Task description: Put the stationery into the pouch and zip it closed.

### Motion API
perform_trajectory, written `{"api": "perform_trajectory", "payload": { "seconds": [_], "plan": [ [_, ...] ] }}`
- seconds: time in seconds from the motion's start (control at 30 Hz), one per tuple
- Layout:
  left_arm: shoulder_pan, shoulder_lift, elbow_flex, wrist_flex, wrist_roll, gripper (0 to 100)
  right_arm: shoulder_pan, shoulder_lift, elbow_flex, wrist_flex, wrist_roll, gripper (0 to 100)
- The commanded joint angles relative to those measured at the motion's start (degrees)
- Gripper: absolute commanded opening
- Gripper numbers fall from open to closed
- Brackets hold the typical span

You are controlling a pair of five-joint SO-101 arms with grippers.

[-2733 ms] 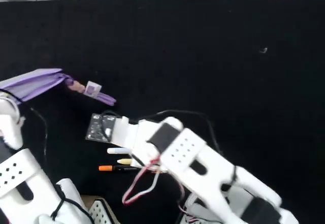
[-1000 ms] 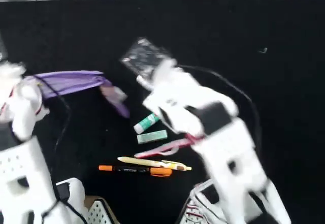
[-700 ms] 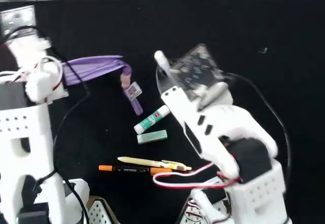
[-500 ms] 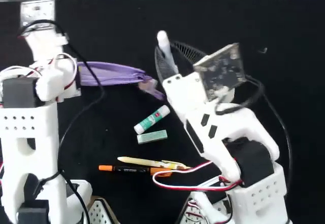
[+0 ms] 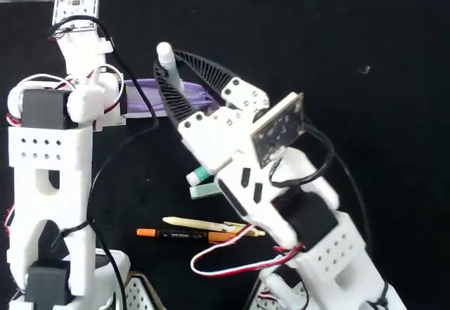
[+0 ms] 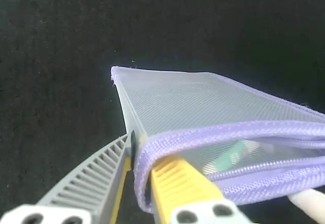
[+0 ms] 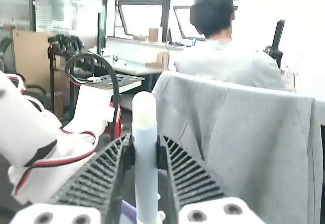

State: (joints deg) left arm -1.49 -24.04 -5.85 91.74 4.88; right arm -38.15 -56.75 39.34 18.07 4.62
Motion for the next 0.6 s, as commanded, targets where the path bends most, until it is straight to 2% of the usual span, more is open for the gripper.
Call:
{"api": "perform_trajectory", "payload": {
  "seconds": [0.0,0.23,0.57],
  "plan": [
    [0.84,0.18,-2.15,0.00,0.44,3,-0.53,-1.54,3.82,-9.85,-0.26,1.1],
    [0.92,0.62,-1.19,0.00,0.44,3,-0.79,-1.54,3.56,-15.74,1.85,1.1],
    [0.75,0.53,-1.01,0.09,0.44,3,-0.53,1.89,11.74,-34.73,2.11,1.1]
  ]
}}
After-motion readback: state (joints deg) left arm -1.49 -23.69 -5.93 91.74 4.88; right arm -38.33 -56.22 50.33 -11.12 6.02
